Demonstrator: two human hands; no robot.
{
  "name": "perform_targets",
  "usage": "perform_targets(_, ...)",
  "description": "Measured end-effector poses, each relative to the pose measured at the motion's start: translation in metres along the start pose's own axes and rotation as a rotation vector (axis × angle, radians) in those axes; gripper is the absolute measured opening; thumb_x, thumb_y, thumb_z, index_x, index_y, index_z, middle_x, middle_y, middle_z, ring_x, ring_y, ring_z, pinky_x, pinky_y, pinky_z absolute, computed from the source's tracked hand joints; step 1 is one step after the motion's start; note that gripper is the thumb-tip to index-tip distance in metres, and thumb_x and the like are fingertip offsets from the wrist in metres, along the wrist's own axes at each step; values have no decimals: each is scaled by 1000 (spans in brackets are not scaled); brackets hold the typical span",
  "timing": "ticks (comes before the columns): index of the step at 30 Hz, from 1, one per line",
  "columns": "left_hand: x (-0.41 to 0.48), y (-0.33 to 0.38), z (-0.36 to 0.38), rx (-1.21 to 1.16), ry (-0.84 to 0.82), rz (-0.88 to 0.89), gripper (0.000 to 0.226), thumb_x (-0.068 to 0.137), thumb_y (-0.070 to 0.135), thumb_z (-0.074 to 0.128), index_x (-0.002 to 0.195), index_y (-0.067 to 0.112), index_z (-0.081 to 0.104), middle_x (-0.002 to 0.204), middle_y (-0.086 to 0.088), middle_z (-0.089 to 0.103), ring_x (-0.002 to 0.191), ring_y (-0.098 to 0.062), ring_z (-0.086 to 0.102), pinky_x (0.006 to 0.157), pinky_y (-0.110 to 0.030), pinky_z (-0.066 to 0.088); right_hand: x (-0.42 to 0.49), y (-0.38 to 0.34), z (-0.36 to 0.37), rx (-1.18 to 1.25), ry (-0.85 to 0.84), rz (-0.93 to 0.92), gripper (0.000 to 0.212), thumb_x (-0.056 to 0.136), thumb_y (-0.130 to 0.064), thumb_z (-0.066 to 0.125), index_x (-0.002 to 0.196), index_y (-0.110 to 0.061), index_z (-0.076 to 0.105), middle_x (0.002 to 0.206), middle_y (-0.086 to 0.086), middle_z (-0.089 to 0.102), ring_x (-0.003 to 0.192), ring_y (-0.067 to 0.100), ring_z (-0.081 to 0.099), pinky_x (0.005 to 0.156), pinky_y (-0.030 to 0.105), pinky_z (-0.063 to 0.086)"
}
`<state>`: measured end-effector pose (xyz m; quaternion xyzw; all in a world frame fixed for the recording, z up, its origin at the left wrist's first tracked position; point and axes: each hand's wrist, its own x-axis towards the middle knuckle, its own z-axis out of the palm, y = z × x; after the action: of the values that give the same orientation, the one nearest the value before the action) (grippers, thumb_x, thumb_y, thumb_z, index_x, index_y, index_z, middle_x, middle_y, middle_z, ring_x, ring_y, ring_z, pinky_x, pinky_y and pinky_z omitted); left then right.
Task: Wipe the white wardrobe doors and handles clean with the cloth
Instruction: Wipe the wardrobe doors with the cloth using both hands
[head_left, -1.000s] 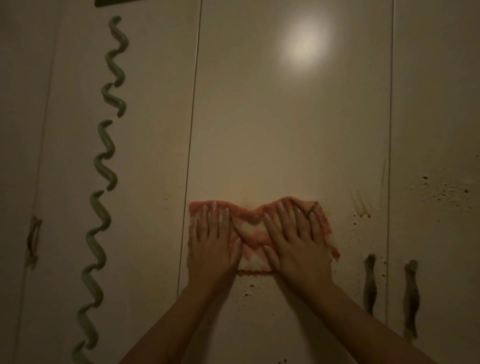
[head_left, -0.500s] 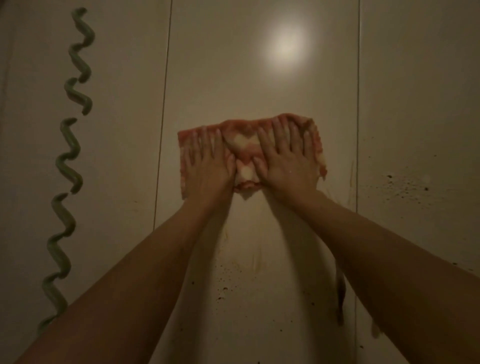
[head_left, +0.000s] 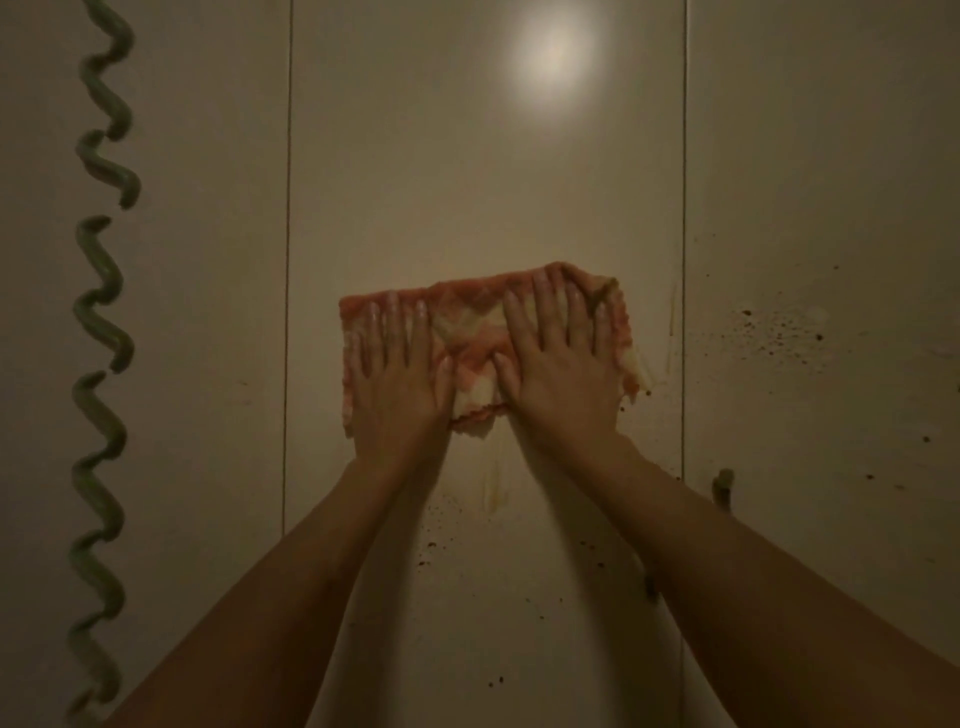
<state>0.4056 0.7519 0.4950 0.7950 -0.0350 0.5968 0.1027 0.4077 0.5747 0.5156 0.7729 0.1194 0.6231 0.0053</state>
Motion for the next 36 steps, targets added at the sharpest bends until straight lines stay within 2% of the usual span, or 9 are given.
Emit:
perform_targets(3,-25,-1,5,11,-28,7,67,101,46,25,152,24,-13,161,-3,-15,149,-22,-14,121,-43,-7,-29,-5,5,6,-2,5,64,102,-52,26,159,-24,17,166,10,10,153,28,7,122,52,5)
perform_targets(6,-47,-1,6,34,-57,18,66,99,45,24,154,19,-4,163,-8,-7,150,-24,-9,122,-44,-2,-53,-8,9,-6,-11,-5,66,101,-52,32,158,-25,17,166,10,11,153,29,8,122,52,5)
perform_targets(11,-76,-2,10,37,-104,24,68,99,44,23,153,19,-9,162,-9,-7,150,-26,-7,122,-46,0,-83,-11,16,0,-25,-29,66,100,-51,36,158,-24,20,166,11,13,153,29,9,121,52,6)
perform_targets(16,-94,-5,14,96,-129,29,70,97,45,24,153,19,-9,163,-12,-1,150,-29,-2,122,-46,2,-97,-14,18,2,-69,-47,69,101,-50,37,158,-25,11,167,9,4,154,27,1,123,51,4)
perform_targets(22,-63,9,7,100,-96,15,70,96,45,23,152,14,-6,162,-15,9,150,-31,5,121,-45,3,-63,-9,8,-17,-59,-50,64,101,-51,29,158,-26,18,166,7,11,153,25,5,122,46,-4)
perform_targets(25,-35,27,2,74,-83,-12,68,97,46,19,150,13,-7,162,-15,6,150,-30,2,122,-45,3,-31,3,-1,-11,-55,-44,63,101,-51,26,158,-26,19,166,7,12,153,26,7,122,48,0)
perform_targets(29,-2,53,-3,71,-24,-53,70,95,45,21,152,6,13,161,-18,14,149,-33,8,121,-47,8,1,23,-11,-4,-31,-60,62,100,-49,26,157,-24,24,165,8,16,153,28,11,122,49,2)
perform_targets(33,23,77,-4,36,-18,-47,66,100,44,24,154,10,6,162,-16,4,150,-30,-1,122,-46,0,26,47,-21,-32,-17,-70,62,100,-49,28,157,-25,22,166,7,16,153,28,11,123,49,3)
perform_targets(36,37,93,-6,35,-3,-26,66,100,45,21,154,10,5,162,-15,3,150,-29,-2,122,-45,-1,37,67,-27,-50,-18,-81,62,101,-49,29,158,-25,20,166,7,14,153,27,8,123,49,1)
